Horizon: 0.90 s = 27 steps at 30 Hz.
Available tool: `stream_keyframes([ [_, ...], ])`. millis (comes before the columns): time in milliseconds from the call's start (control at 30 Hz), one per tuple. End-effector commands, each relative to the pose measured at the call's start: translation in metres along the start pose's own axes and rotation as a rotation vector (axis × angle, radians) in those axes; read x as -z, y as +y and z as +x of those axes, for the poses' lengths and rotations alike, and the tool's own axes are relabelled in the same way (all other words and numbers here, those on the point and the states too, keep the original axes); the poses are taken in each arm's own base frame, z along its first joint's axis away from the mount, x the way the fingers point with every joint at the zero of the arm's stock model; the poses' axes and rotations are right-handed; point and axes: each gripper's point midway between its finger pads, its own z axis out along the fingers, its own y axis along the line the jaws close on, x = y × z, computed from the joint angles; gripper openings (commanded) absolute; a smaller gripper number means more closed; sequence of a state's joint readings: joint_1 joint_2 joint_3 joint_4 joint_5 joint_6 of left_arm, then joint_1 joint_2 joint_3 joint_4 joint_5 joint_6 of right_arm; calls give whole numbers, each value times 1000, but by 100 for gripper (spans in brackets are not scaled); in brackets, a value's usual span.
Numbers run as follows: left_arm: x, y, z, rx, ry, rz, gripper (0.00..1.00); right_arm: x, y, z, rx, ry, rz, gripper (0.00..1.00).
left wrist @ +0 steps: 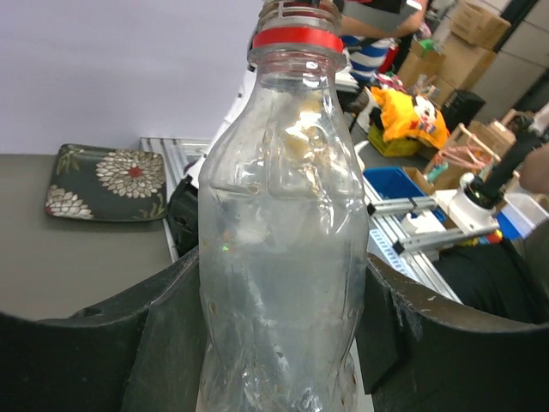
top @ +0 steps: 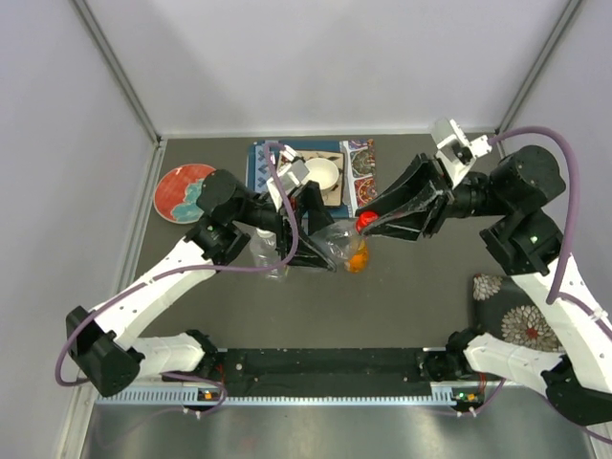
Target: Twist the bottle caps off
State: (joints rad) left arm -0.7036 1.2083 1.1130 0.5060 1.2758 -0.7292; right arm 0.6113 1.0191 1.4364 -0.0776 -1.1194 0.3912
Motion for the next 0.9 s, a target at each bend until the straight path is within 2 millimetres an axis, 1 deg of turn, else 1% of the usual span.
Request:
stream_keyframes([
  [0,11,32,-17,-36,-76,-222,28,19,1,-46,113,-119,215,0],
  [33,13,35,-17,-59,-78,-244,28,25,-12,-51,127,-140,297,0],
  [67,14,34,-17,-69,-79,-257,28,32,-23,-56,128,-164,382,0],
  [100,15,36,-13,-52,-70,-275,28,48,-47,-60,115,-200,561,0],
  [167,19,39,-11,-74,-73,-312,29,74,-81,-61,93,-233,799,0],
  [200,20,39,-8,-69,-69,-325,29,105,-112,-48,45,-239,1029,0],
  [233,22,41,-6,-70,-69,-342,29,119,-127,-39,30,-225,1132,0],
  [267,25,40,-9,-95,-79,-368,29,137,-145,-19,-12,-195,1256,0],
  [300,26,40,-8,-99,-82,-382,29,168,-161,-6,-29,-192,1447,0],
  [333,28,42,-4,-101,-79,-401,29,181,-176,20,-85,-139,1539,0],
  [367,31,37,-7,-124,-91,-417,29,195,-189,52,-138,-87,1624,0],
  [400,35,40,-9,-132,-106,-455,29,214,-197,70,-176,-70,1706,0],
  [433,37,39,-6,-136,-104,-473,29,220,-207,94,-245,-53,1739,0],
  [467,40,34,-8,-157,-116,-487,29,229,-214,127,-308,-2,1771,0],
  [500,44,36,-10,-164,-127,-524,29,234,-218,145,-356,19,1783,0],
  [533,46,35,-8,-177,-125,-537,29,235,-222,161,-396,27,1794,0],
  [567,49,31,-8,-187,-131,-553,29,240,-228,190,-440,94,1819,0],
  [600,52,31,-11,-203,-143,-576,29,245,-231,202,-461,114,1834,0],
  [633,54,31,-9,-210,-145,-585,29,247,-234,213,-483,126,1844,0],
  [667,55,26,-11,-223,-153,-588,29,250,-240,233,-512,172,1858,0],
  [733,59,26,-9,-225,-162,-606,29,256,-247,249,-542,199,1873,0],
  [767,59,22,-10,-233,-167,-605,29,260,-254,265,-562,231,1883,0],
  [800,60,21,-9,-233,-169,-607,29,264,-259,274,-572,250,1897,0],
  [833,61,22,-7,-226,-172,-613,29,274,-262,284,-591,267,1922,0],
  [867,62,20,-7,-227,-177,-618,29,279,-265,293,-618,282,1932,0],
])
